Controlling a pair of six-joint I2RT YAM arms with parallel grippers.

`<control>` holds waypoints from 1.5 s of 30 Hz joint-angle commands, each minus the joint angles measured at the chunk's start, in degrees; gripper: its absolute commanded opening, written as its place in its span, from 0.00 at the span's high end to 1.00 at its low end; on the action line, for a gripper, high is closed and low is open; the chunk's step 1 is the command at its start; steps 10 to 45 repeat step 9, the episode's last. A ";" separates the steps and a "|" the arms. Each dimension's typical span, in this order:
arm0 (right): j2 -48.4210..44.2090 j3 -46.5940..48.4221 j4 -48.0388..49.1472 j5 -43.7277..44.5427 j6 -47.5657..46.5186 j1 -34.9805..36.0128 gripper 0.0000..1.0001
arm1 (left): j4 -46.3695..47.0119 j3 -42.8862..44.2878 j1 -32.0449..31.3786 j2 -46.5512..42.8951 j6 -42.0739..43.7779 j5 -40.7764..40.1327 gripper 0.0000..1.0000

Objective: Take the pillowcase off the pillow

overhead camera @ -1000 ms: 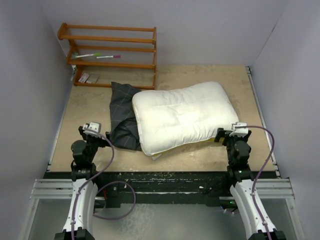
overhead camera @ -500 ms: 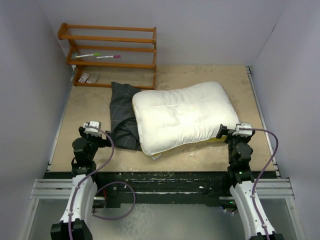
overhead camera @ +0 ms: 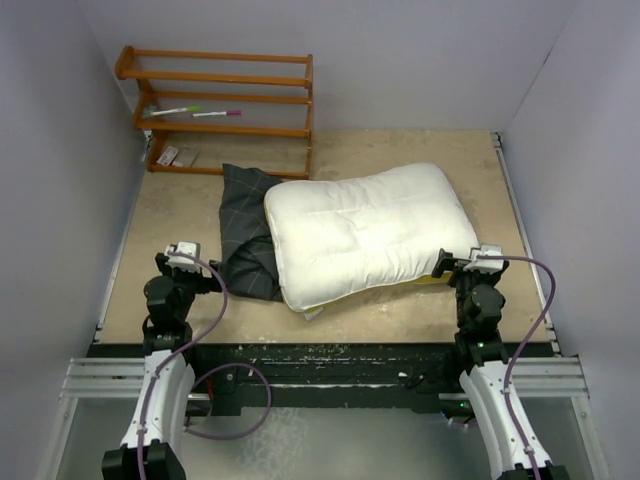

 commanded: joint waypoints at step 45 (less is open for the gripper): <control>0.46 0.67 2.63 -1.41 -0.74 0.17 0.00 | 3.66 1.42 -0.31 1.75 -0.02 1.47 0.01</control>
